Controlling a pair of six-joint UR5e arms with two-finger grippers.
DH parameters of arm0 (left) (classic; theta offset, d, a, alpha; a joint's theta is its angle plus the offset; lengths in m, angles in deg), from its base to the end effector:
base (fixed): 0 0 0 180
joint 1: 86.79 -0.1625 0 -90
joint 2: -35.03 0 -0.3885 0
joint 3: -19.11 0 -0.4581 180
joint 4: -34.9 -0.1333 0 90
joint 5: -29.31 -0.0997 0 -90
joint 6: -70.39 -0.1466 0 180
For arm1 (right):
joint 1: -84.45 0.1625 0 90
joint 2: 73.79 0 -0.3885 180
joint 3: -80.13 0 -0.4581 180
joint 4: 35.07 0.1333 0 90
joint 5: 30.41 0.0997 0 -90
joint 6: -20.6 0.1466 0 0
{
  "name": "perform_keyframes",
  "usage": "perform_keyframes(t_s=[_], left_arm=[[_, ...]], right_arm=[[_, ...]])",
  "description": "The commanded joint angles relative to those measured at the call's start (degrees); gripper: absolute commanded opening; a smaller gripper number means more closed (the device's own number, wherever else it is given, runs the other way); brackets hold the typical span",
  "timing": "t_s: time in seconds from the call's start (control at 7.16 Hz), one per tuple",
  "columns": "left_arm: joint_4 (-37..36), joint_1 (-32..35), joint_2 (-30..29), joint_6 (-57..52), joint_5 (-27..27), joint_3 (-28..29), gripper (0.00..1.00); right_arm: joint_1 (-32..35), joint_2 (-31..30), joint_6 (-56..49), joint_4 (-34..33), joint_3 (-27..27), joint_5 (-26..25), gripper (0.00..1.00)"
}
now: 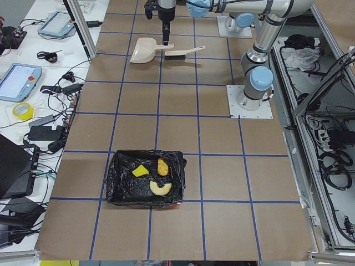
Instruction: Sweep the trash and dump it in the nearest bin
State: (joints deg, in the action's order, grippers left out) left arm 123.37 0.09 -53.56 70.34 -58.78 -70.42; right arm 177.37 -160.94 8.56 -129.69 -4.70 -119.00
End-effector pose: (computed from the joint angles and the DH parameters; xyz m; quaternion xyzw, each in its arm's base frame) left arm -0.1077 -0.5632 0.4256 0.0263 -0.9991 0.0302 0.0158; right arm 0.1670 -0.5860 0.4356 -0.1307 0.9895 -0.0613 0.0074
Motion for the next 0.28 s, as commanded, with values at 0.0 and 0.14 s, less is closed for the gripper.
perform_keyframes(t_s=[0.0, 0.14], left_arm=[[-0.1, 0.9, 0.7, 0.6, -0.1, -1.0, 1.0], [-0.1, 1.0, 1.5, 0.5, -0.2, -1.4, 1.0]], right_arm=[[0.0, 0.1, 0.0, -0.2, -0.2, 0.2, 1.0], [0.0, 0.1, 0.0, -0.3, -0.2, 0.2, 1.0]])
